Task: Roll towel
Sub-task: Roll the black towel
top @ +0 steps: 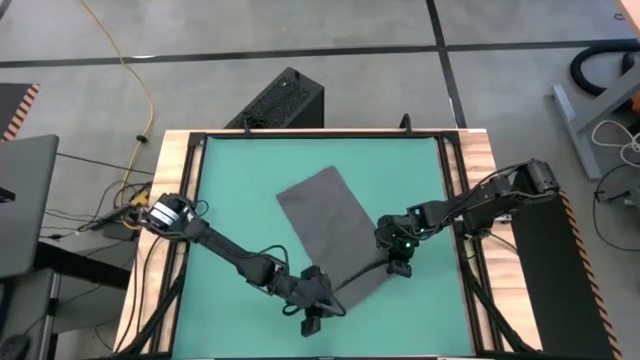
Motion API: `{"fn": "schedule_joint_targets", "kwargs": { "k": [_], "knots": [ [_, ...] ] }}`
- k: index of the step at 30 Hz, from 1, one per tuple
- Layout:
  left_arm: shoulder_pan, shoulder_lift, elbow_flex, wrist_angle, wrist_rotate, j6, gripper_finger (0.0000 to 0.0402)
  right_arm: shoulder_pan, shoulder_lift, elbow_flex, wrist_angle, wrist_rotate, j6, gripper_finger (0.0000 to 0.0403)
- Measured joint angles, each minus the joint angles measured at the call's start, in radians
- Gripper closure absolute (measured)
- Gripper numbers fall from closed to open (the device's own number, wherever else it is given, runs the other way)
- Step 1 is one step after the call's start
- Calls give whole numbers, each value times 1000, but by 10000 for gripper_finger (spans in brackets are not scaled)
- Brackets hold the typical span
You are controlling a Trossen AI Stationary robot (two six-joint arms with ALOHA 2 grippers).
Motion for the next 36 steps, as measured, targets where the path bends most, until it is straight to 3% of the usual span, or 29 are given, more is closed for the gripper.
{"fn": "schedule_joint_targets", "kwargs": {
  "k": [8, 11, 17, 23, 29, 36],
  "knots": [
    [-6, -2, 3, 86, -331, 149, 260, 1, 0, 0, -2, 4, 23, 349],
    [-5, -2, 3, 11, -383, 68, 260, 1, 0, 0, -5, 4, 24, 349],
    [14, 89, 20, 144, -318, -1, 260, 1, 0, 0, -5, 5, 24, 349],
    [24, 144, 95, -1, -300, -20, 260, 1, 0, 0, -4, 6, 24, 349],
    [23, 144, 105, -28, -295, -53, 260, 1, -1, 0, -6, 6, 25, 349],
    [25, 188, 108, -6, -205, -133, 260, 2, 0, 0, 8, 12, 13, 338]
  ]
}}
